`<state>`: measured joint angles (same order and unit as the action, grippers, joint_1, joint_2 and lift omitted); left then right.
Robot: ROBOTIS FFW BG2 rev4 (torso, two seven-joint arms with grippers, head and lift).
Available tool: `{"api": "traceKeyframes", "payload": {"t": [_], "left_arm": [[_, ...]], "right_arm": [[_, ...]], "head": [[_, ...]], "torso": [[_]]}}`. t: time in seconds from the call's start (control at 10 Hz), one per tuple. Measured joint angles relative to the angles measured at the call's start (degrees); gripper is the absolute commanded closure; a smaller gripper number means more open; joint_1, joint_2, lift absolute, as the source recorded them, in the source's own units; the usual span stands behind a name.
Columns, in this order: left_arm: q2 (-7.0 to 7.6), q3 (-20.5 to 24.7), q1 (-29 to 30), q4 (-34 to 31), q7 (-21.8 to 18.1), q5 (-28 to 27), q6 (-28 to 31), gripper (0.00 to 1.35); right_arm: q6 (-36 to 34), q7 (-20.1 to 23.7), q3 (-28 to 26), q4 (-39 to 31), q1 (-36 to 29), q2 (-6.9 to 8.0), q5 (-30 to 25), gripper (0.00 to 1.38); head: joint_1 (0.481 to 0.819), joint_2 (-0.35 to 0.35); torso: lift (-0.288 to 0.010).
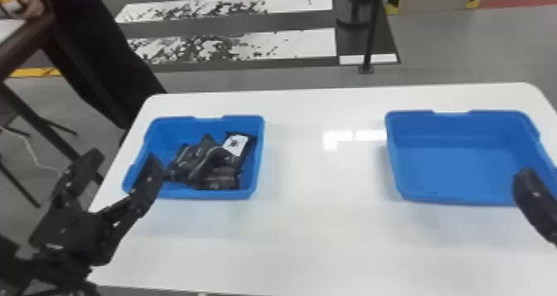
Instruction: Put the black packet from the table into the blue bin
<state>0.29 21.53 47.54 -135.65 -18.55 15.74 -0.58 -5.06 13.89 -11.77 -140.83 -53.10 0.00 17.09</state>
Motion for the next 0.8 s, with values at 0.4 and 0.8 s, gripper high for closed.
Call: {"api": "traceKeyframes", "payload": {"t": [0.4,0.8], "left_arm": [[0.20,-2.1,3.1,-0.9,2.0,3.0,-4.5,0.20],[0.54,-2.5,3.4,-1.0,2.0,3.9,-3.9,0.10]], "right_arm": [[0.0,-0.8,0.0,-2.3,-1.8,0.00,-2.2,0.51],[0.0,-0.9,0.0,-2.3,-2.0,0.00,-1.9,0.50]], "head": [[0.695,0.103],[0.695,0.098]], "torso": [[-0.110],[-0.110]]}}
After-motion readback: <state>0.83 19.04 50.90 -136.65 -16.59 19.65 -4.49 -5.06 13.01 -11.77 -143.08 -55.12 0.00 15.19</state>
